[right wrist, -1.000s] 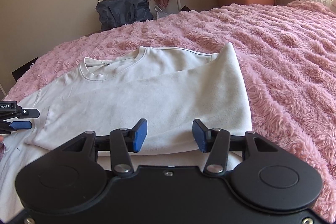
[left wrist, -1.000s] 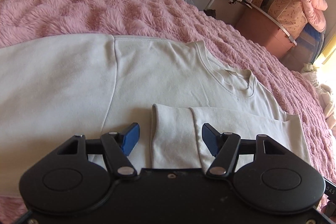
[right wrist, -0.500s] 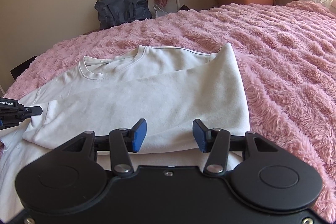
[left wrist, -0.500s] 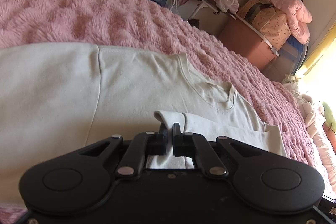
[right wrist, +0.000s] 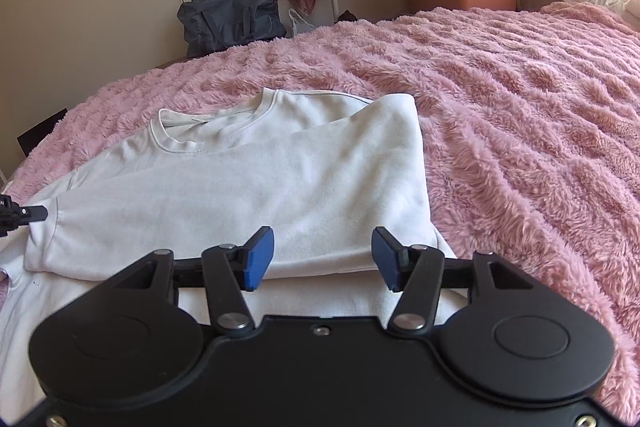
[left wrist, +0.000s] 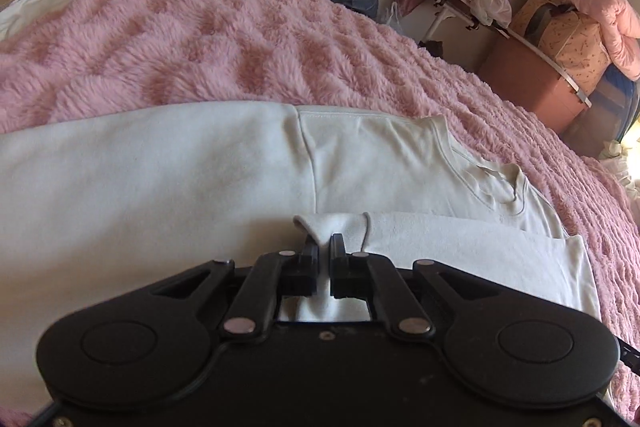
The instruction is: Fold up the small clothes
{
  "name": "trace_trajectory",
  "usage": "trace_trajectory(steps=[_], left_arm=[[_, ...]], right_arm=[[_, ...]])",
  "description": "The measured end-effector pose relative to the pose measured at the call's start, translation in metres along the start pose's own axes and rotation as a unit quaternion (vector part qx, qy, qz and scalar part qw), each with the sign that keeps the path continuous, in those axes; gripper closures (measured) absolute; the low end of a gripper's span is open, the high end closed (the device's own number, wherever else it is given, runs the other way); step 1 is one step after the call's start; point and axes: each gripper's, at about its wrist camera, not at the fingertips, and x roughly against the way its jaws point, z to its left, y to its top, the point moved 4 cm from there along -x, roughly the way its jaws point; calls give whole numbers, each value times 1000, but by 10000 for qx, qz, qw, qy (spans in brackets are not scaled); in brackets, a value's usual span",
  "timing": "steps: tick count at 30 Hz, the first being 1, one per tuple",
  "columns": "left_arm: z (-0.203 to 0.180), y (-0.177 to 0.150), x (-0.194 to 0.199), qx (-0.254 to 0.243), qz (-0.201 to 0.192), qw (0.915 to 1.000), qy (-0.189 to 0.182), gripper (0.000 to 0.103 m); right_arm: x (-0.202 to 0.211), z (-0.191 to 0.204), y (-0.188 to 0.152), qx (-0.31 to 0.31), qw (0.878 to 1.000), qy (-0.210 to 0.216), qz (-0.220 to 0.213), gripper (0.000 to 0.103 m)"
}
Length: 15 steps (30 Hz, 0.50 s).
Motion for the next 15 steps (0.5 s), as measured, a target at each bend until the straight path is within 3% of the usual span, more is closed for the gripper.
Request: trace_trajectory(steps=[5,8,10,13,15], left_arm=[[3,-5,-11,-27,92,9999,104,95],[4,2,3,140,31,9997,180,73],[2,6,18,94,-120,9997,208,68],[-7,4,43,71,-328,9994,-80,64],[-16,-3,49,-45,-237,9992,-315,61]], right_arm=[[-4,-6,2,-1,10000,-65,28,44],[-17,-11,-4,-31,9990,-210,388,44],[-23,-16,-9,-149,9977,-292,588,44],[-24,-20,-12,-240,9975,-295,596,44],[-22,-18,-13,-233,9972,-356,620,44]])
